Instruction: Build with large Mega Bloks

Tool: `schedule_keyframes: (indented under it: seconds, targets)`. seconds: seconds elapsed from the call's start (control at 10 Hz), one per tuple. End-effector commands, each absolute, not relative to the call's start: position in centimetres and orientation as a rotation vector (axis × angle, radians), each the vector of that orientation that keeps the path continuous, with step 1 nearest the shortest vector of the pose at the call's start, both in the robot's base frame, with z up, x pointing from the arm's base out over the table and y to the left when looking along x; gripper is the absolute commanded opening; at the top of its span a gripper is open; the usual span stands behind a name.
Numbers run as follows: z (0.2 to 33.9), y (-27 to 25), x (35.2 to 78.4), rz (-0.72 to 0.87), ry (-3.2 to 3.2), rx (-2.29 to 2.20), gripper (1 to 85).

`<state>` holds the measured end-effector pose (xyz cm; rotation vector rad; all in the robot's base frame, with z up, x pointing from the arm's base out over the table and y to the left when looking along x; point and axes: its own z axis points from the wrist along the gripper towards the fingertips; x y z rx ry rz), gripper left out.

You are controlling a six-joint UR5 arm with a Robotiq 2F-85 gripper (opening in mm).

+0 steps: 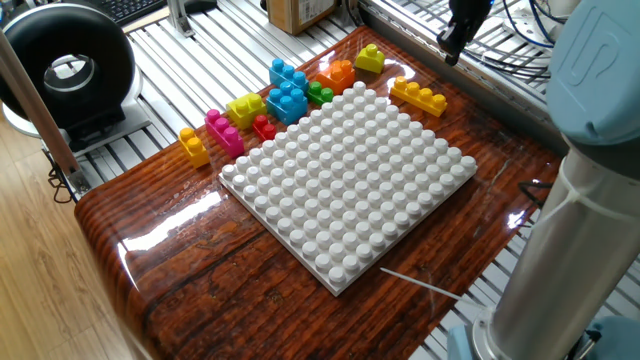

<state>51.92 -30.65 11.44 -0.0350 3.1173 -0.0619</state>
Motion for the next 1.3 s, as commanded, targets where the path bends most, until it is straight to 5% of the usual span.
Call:
schedule_keyframes:
  seconds: [0.0, 0.4, 0.5, 0.6, 0.9, 1.2]
  targets:
    - [11.5, -30.7, 51.3, -0.059, 3.138, 0.028, 1.0]
    - [11.5, -29.0, 51.8, 0.044, 3.12, -0.025, 5.3]
    - [11.6, -27.7, 51.6, 0.123, 3.119, -0.127, 26.0]
    - [10.9, -27.4, 51.9, 0.156, 3.114, -0.185, 37.3]
    - [6.1, -27.4, 53.1, 0.166, 3.066, -0.259, 51.0]
    - [5.3, -27.2, 53.2, 0.165, 3.06, -0.311, 56.7]
